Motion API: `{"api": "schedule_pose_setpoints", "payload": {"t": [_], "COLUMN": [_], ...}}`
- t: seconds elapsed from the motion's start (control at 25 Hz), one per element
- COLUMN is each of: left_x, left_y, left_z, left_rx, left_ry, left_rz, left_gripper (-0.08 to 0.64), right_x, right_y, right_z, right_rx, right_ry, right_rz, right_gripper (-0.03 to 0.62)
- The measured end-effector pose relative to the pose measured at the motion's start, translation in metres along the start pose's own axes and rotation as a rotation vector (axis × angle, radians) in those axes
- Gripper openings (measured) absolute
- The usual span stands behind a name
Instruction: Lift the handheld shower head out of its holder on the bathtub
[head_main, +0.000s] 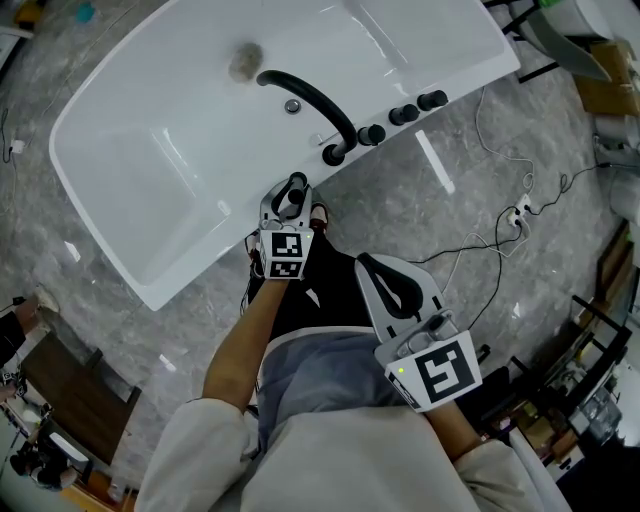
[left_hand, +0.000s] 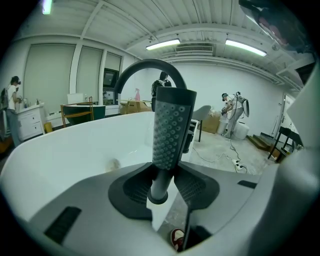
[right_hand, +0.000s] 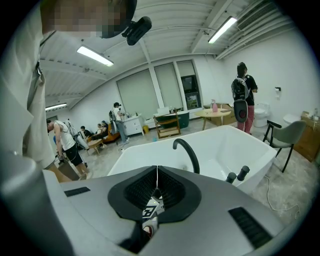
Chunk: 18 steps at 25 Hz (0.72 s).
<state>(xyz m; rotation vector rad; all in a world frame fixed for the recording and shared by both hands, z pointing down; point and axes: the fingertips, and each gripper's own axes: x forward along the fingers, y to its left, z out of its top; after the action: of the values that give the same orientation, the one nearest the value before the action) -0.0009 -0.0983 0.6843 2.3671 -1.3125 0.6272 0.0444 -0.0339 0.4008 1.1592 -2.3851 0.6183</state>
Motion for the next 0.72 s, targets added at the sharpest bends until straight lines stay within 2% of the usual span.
{"api": "schedule_pose_setpoints", "payload": {"t": [0.2, 0.4, 0.72], "left_x": [-0.009, -0.017, -0.027], "left_y": [0.001, -0.004, -0.004], "left_z": [0.007, -0.007, 0.008], "left_rx": [0.012, 0.017, 0.044], "left_ry": [-0.005, 0.014, 0.013], "left_rz": [-0.001, -0.004, -0.013], "left_gripper": [0.140, 0.140, 0.138], "right_x": [0.000, -0.001, 0.002], "right_y": [0.000, 0.001, 0.005], "right_z": [-0.001, -0.001, 0.000], "right_rx": [0.000, 0.006, 0.009], "right_ry": [0.000, -0.007, -0.018], "right_rz": [0.000, 0.003, 0.016], "right_gripper": [0.019, 0.019, 0.018]}}
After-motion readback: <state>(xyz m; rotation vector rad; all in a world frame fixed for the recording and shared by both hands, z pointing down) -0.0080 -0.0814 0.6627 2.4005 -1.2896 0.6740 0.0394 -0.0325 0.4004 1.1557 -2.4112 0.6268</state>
